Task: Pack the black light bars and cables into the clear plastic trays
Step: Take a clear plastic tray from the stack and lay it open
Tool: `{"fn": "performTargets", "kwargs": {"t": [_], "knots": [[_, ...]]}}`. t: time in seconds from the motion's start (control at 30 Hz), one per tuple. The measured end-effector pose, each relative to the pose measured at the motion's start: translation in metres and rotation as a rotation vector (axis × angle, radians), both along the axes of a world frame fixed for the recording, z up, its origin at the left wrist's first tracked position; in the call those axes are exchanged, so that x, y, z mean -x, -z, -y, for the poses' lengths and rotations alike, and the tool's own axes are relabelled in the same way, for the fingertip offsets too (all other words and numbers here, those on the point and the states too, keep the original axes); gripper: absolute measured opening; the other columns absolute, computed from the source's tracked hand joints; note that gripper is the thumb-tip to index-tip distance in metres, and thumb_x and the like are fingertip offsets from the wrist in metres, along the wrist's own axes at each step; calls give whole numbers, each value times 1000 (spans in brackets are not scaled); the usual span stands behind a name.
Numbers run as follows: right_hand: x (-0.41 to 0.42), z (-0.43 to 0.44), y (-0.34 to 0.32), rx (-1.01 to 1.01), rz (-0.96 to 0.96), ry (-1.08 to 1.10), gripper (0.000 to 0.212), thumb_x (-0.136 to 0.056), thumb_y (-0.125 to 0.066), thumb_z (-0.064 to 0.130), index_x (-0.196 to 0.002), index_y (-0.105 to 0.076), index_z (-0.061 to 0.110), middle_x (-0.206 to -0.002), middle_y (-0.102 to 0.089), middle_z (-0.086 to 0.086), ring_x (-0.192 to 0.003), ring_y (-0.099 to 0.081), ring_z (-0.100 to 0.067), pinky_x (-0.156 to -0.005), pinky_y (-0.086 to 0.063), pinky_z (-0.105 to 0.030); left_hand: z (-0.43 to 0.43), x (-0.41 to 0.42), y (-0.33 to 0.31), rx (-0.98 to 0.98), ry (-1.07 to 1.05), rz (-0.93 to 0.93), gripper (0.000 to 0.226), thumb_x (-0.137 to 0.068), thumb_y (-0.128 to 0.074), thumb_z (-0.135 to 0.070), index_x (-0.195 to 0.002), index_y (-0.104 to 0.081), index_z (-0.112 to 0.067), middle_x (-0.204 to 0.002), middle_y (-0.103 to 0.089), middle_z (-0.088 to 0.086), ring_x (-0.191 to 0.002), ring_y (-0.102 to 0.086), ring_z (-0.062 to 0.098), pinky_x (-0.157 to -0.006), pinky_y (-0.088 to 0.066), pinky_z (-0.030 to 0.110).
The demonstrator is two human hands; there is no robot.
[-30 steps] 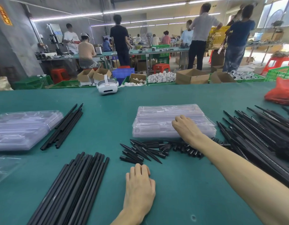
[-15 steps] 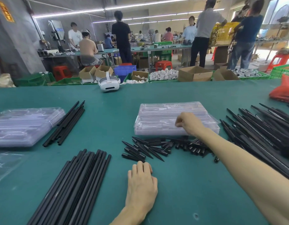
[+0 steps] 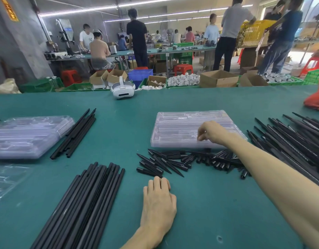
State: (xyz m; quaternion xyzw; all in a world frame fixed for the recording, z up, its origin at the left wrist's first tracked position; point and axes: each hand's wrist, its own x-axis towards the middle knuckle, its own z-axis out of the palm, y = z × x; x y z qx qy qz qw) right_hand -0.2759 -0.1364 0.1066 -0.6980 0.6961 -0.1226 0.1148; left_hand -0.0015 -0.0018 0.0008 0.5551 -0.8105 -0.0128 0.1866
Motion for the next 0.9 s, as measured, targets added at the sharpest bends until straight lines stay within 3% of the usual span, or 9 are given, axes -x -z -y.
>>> {"fn": "performTargets", "kwargs": {"t": [0.43,0.63,0.73,0.9], "knots": [[1,1,0,9,-50,-23,12,-91,-69,4,-82,-74,10,-73,-69,5,-70,-65,-12,-70,-51,-28,0,0,1,8,-5,2,12,-90,-36,-26,-99,-43,-28,-98,-39,-10,-90,-38,17,-84,-38,32],[0,1,8,44,-127,-13,23,-93,-57,-7,-89,-72,10,-97,-75,-3,-86,-68,-15,-84,-58,-37,0,-1,1,0,-6,13,12,-90,-33,-27,-100,-40,-29,-99,-37,-10,-90,-35,16,-84,-37,32],[-6,0,14,159,-321,-16,28,-90,-46,-13,-102,-62,7,-109,-62,-8,-99,-58,-25,-83,-53,-40,0,-1,0,-6,-9,15,11,-90,-33,-27,-100,-38,-30,-99,-37,-10,-90,-35,16,-85,-37,32],[-10,0,20,424,-506,88,18,-92,-39,-6,-101,-49,6,-99,-51,-14,-80,-34,-26,-69,-37,-37,-1,-1,0,-19,-7,19,10,-91,-32,-27,-100,-37,-30,-100,-36,-10,-91,-34,16,-85,-36,32]]}}
